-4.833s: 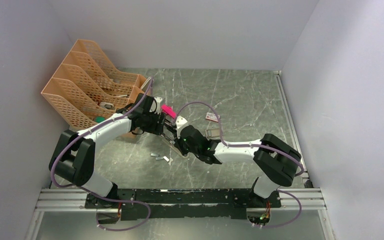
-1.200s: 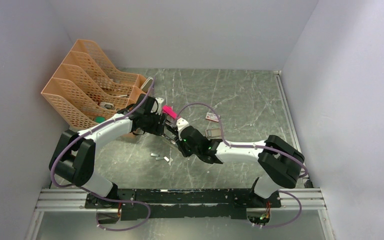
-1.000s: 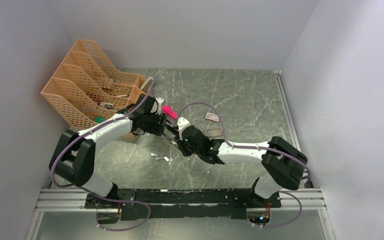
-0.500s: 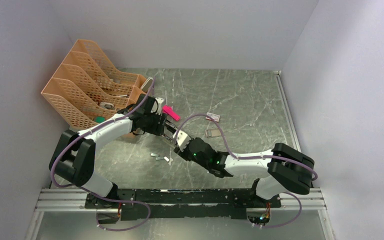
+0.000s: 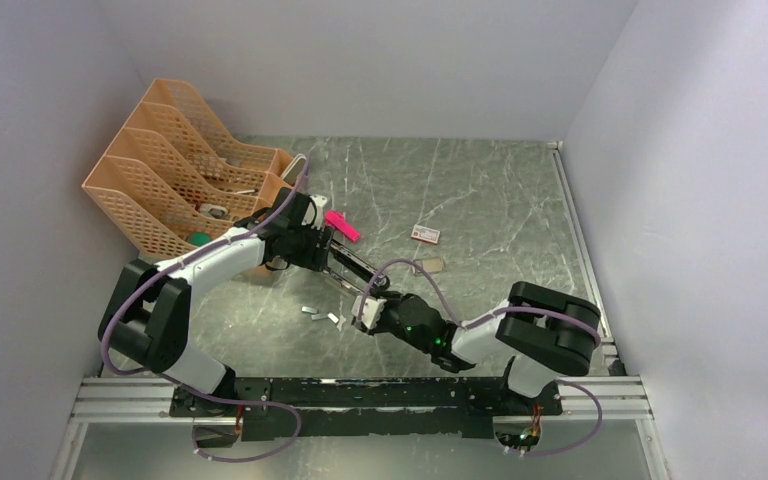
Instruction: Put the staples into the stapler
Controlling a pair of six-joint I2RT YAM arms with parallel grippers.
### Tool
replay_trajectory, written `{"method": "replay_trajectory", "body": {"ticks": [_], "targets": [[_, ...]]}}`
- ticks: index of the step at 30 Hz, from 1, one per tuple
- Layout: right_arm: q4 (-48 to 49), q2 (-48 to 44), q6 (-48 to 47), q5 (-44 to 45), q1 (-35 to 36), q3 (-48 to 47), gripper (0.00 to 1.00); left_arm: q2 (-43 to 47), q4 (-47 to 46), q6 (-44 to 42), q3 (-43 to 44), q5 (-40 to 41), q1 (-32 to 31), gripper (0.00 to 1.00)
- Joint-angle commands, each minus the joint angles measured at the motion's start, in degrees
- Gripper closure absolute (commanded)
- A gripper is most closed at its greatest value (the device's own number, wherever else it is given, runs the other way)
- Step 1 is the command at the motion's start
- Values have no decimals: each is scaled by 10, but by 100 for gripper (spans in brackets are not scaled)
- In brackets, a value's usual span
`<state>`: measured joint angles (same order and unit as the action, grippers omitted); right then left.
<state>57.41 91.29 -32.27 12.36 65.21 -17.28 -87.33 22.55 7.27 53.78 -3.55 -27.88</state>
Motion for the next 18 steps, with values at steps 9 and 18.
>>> {"method": "replay_trajectory", "body": {"ticks": [9, 18], "targets": [[22, 24, -43, -36, 4, -39, 56, 7, -7, -6, -6, 10, -4, 28], [-12, 37, -66, -31, 5, -59, 56, 6, -7, -7, -6, 9, -4, 28]]}}
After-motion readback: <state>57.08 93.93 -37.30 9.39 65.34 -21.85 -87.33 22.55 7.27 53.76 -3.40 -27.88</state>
